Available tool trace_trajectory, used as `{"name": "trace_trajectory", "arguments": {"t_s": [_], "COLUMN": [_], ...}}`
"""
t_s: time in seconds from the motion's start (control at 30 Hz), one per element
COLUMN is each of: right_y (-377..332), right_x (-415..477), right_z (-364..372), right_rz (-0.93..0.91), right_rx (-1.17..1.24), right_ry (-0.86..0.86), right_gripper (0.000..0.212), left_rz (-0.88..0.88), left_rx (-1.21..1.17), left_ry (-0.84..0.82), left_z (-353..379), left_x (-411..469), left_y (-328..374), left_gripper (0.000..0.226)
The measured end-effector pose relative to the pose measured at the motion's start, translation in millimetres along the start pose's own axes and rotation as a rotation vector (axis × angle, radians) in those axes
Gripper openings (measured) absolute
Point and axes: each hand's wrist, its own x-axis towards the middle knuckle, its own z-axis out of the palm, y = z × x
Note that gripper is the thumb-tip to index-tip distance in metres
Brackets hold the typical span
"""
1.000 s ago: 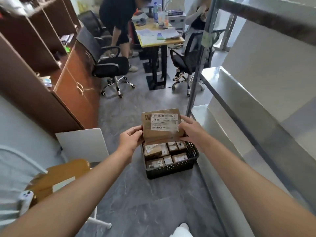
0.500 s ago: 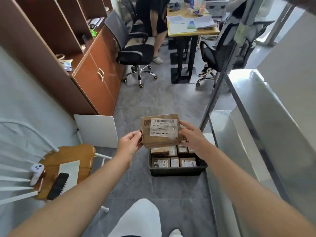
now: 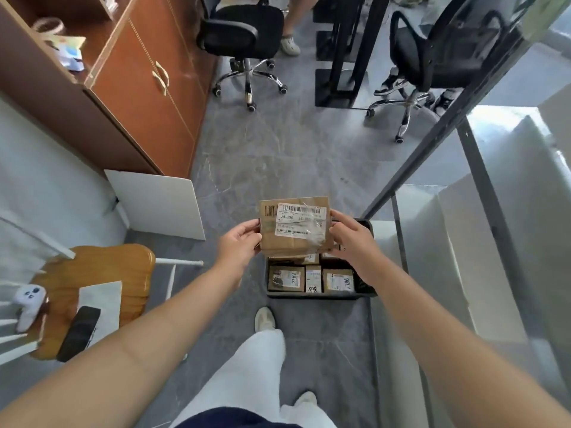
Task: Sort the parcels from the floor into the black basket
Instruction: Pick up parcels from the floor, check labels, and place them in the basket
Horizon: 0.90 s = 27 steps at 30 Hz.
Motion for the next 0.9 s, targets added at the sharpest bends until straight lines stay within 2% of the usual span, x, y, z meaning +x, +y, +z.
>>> {"name": "trace_trajectory", "arguments": {"t_s": [0.23, 0.43, 0.73, 0.9], "right_y": [-3.2, 39.4, 186.3, 280.5], "right_x": [73.0, 131.4, 239.3, 310.3], "right_z": [23.0, 24.0, 10.9, 6.2], "right_rz": [0.063, 0.142, 0.385, 0.534], "right_rx": [-0.026, -0.069, -0.146, -0.09], "right_ry": [0.083, 0.156, 0.135, 0.095], "right_gripper": [0.047, 0.051, 0.054, 0.055], "left_rz": [-0.153, -0.265, -0.444, -0.391], "left_rx": [0.095, 0.15, 0.262, 0.482], "left_ry": [-0.051, -0.103, -0.078, -0.08], "left_z": [4.9, 12.6, 22.7, 37.9], "left_x": [88.8, 146.6, 228.9, 290.9], "left_y": [4.5, -34.8, -180.2, -280.6], "left_gripper": [0.041, 0.042, 0.043, 0.046]}}
